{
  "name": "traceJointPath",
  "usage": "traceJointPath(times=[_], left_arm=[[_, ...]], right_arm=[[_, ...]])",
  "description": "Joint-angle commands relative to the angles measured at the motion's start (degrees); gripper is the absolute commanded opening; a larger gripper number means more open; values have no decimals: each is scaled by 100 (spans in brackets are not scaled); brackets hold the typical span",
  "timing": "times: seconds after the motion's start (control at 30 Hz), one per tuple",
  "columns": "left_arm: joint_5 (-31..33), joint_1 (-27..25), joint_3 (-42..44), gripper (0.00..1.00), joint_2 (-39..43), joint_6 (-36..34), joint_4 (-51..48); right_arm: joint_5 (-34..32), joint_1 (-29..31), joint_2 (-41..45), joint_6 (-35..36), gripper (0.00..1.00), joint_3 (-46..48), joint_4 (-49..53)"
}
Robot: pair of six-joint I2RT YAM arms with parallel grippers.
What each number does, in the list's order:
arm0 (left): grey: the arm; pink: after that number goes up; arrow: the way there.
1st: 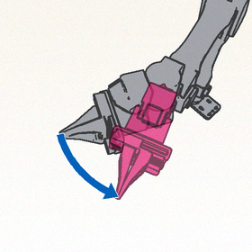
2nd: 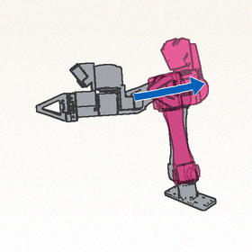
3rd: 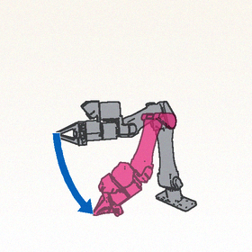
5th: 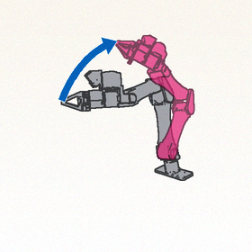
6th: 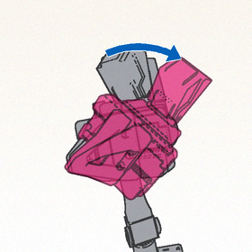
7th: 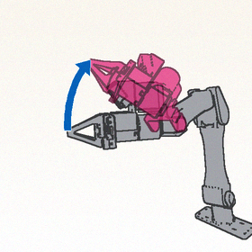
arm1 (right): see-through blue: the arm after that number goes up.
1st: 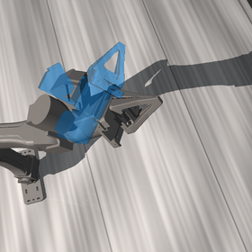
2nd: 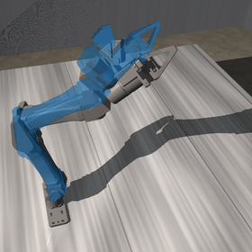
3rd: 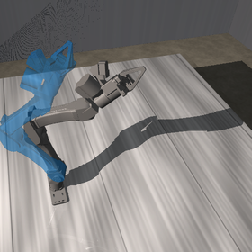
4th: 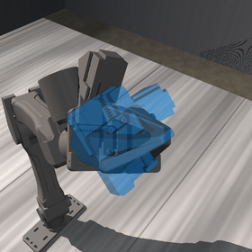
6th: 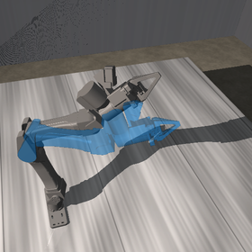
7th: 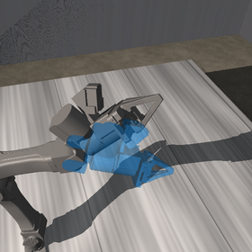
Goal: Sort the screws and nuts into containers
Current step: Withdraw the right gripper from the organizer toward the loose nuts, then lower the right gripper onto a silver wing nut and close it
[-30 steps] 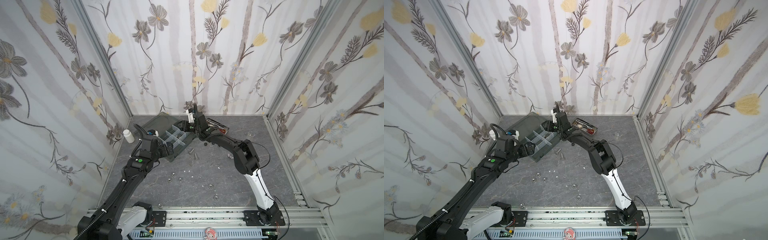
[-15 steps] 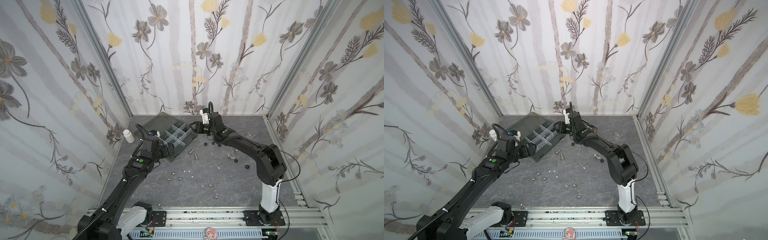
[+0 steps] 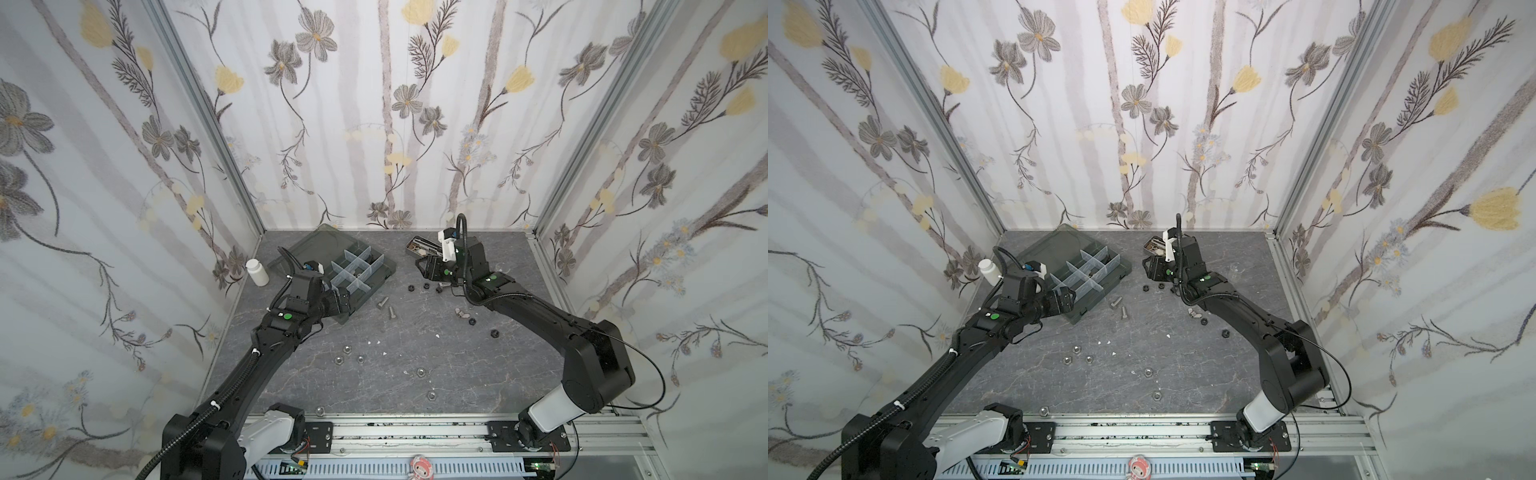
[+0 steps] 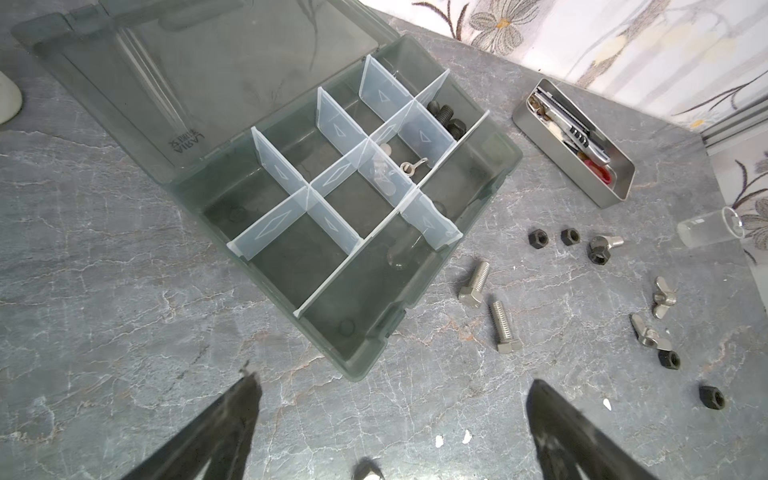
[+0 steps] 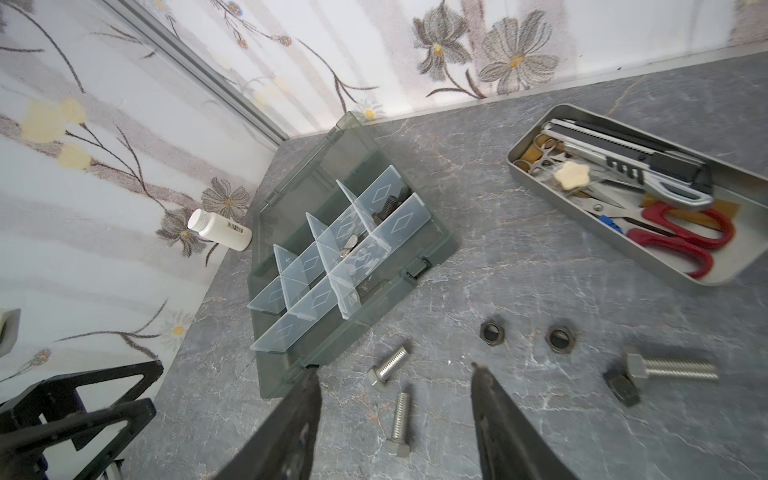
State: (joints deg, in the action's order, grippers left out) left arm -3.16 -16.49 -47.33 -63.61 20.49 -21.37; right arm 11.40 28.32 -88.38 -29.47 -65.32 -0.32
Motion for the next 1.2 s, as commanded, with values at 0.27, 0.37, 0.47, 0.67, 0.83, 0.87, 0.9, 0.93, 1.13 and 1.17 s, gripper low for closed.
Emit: traceJointPath(times=[0.27,0.37,0.47,0.67,0.83,0.87,0.9,0.93,1.13,1.17], left_arm=[[270,-209,-26,100,-116,60,96],[371,-315,-22,100,-142,87,81],[404,-379,-4,100,-142,100,71],[316,-399,14,100,-94,131,77],[386,-414,-20,100,-55,13,-38],[387,-416,-35,100,-63,-1,-67],[393,-417,-46,100,-71,-10,-85],[396,-418,-53,100,-72,-13,-100],[273,-425,-48,100,-72,-10,-87],[265,-429,-56,100,-77,-8,-95]], right_arm=[[-629,-758,657,186,59,478,917],[-952,-1041,660,262,59,590,1318],[-1211,-1258,666,336,61,783,1444],[-1755,-1366,360,579,63,803,1578],[-1972,-1399,23,766,58,732,1672],[-1999,-1409,-34,798,56,731,1699],[-2009,-1413,-83,819,54,731,1717],[-2023,-1410,-129,837,52,744,1727],[-2123,-1408,-471,905,50,705,1788],[-2132,-1412,-516,910,50,690,1789]])
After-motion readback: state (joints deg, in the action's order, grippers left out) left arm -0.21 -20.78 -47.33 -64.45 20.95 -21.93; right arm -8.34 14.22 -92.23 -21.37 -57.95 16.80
